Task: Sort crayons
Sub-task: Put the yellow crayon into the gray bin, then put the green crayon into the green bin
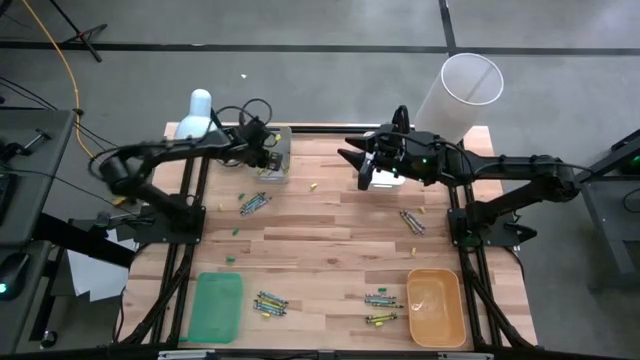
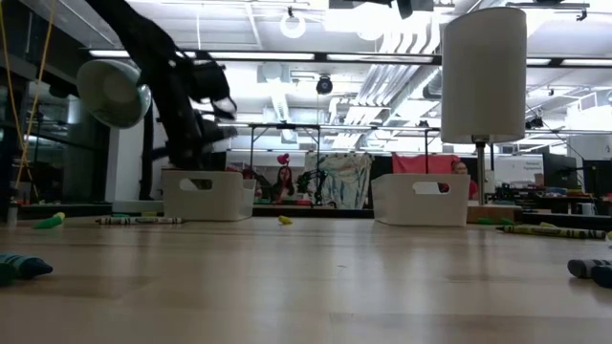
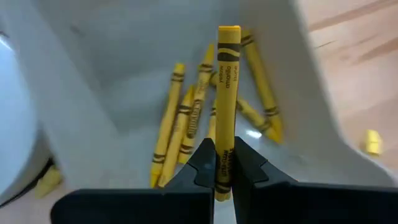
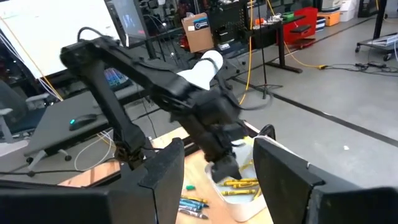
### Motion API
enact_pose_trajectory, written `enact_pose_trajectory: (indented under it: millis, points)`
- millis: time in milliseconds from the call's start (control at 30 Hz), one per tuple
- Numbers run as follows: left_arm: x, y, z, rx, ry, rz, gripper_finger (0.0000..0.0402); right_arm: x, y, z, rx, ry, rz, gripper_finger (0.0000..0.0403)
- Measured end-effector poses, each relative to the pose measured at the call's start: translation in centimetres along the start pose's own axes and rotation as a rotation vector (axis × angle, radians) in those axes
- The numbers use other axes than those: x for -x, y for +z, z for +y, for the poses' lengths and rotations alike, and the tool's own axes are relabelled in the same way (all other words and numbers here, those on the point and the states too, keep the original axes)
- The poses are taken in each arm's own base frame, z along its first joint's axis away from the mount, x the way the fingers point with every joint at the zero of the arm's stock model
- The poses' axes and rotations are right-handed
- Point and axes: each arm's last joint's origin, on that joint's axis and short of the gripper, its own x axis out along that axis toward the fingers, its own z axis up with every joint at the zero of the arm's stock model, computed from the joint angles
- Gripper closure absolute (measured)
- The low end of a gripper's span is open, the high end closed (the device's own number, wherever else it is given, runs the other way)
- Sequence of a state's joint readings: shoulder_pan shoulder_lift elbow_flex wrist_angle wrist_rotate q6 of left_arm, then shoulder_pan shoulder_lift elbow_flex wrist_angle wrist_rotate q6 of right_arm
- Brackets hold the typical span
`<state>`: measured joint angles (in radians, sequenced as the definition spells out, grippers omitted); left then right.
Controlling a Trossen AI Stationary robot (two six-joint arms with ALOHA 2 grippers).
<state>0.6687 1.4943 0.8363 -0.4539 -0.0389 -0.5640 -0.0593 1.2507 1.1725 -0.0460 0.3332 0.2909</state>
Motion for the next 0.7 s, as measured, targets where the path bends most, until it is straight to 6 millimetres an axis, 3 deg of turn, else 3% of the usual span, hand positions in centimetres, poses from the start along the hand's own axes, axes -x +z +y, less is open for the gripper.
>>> enact_pose_trajectory:
  millis: [100, 333, 700]
  points:
    - [-1.1, 0.6, -0.3, 0.000, 0.007, 0.025, 0.0397, 0.0, 0.0, 0.0, 0.001, -0.001, 0.002, 0.0217]
    - [-1.3, 1.2, -0.8, -0.028, 0.025, 0.005, 0.0379, 0.0, 0.0, 0.0, -0.021, -0.001, 0.003, 0.0217]
    - [-0.6, 1.3, -1.0, -0.039, 0.005, -0.004, 0.0242, 0.0, -0.4, -0.1, -0.001, -0.011, 0.039, 0.0217]
